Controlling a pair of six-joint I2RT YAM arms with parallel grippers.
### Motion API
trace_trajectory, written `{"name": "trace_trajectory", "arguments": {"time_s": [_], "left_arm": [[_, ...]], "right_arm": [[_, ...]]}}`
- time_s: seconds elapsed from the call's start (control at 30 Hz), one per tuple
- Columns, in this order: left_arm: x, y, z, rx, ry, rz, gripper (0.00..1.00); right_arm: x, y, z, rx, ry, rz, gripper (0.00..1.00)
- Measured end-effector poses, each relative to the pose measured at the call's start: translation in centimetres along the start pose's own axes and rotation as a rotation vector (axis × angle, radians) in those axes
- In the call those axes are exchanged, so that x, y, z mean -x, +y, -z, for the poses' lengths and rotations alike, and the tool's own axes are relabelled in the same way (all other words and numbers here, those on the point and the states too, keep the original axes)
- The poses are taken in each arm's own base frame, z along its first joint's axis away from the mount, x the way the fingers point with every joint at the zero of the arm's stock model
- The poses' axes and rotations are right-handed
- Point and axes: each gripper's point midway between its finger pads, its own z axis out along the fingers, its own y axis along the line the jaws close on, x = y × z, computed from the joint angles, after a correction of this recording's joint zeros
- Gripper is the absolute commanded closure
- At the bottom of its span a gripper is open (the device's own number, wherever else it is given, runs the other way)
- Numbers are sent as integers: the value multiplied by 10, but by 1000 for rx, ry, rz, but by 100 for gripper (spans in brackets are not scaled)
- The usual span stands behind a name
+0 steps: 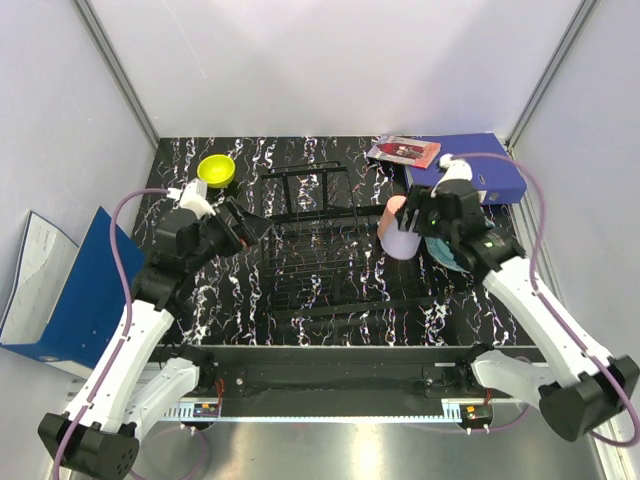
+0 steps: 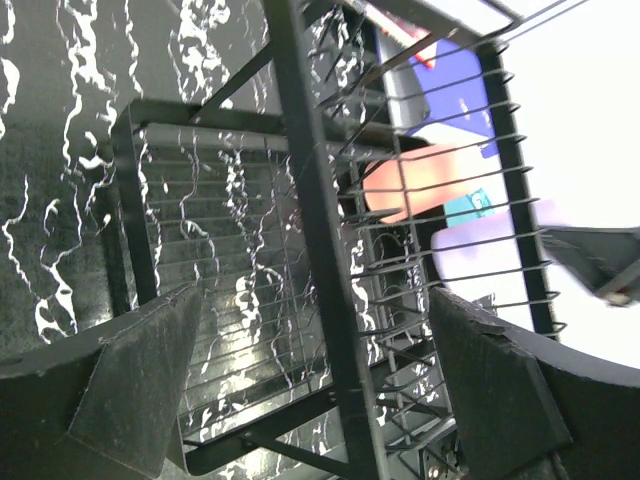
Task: Unload the mixed dishes from the dish rack
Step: Pick up the cup from the dish rack, then place the cup at the center of the board.
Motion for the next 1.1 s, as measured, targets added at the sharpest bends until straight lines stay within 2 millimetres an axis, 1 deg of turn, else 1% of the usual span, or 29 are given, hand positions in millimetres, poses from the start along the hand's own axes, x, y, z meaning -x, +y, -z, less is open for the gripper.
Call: {"name": "trace_trajectory", "arguments": {"time_s": [0.1, 0.17, 0.23, 0.3, 0.37, 0.4, 0.43, 0.5, 0.57, 0.63, 0.67, 0.8, 0.87, 0.93, 1.1], "left_arm": [[12, -10, 4, -18, -31, -9, 1], [24, -20, 8, -33, -64, -15, 1], [36, -26, 13, -35, -103, -15, 1], [47, -31, 19, -32, -150, -7, 1], [57, -37, 27, -42, -189, 4, 1], [61, -42, 30, -54, -203, 8, 1], [65, -46, 33, -67, -215, 11, 1], [72, -61, 39, -126, -238, 18, 1], [78, -80, 44, -214, -250, 30, 1], [83, -100, 49, -310, -256, 37, 1], [85, -116, 53, -389, -253, 44, 1], [90, -156, 64, -599, -228, 53, 1], [91, -168, 66, -666, -207, 56, 1], [89, -175, 66, -707, -187, 58, 1], [83, -187, 60, -768, -143, 55, 1]], "right_arm": [[47, 16, 32, 60, -120, -38, 100], [75, 26, 56, 106, -201, -72, 100], [94, 33, 76, 150, -263, -106, 100], [107, 38, 95, 195, -321, -151, 100], [116, 41, 108, 229, -365, -202, 100], [120, 43, 111, 244, -381, -225, 100], [123, 46, 114, 264, -397, -251, 100], [128, 55, 114, 318, -417, -298, 100], [130, 71, 108, 404, -418, -356, 100], [133, 91, 101, 506, -399, -412, 100], [138, 106, 97, 585, -389, -449, 100], [144, 145, 76, 779, -325, -549, 100], [145, 158, 70, 851, -291, -585, 100], [146, 168, 67, 915, -265, -612, 100], [148, 194, 75, 1034, -229, -618, 100]]}}
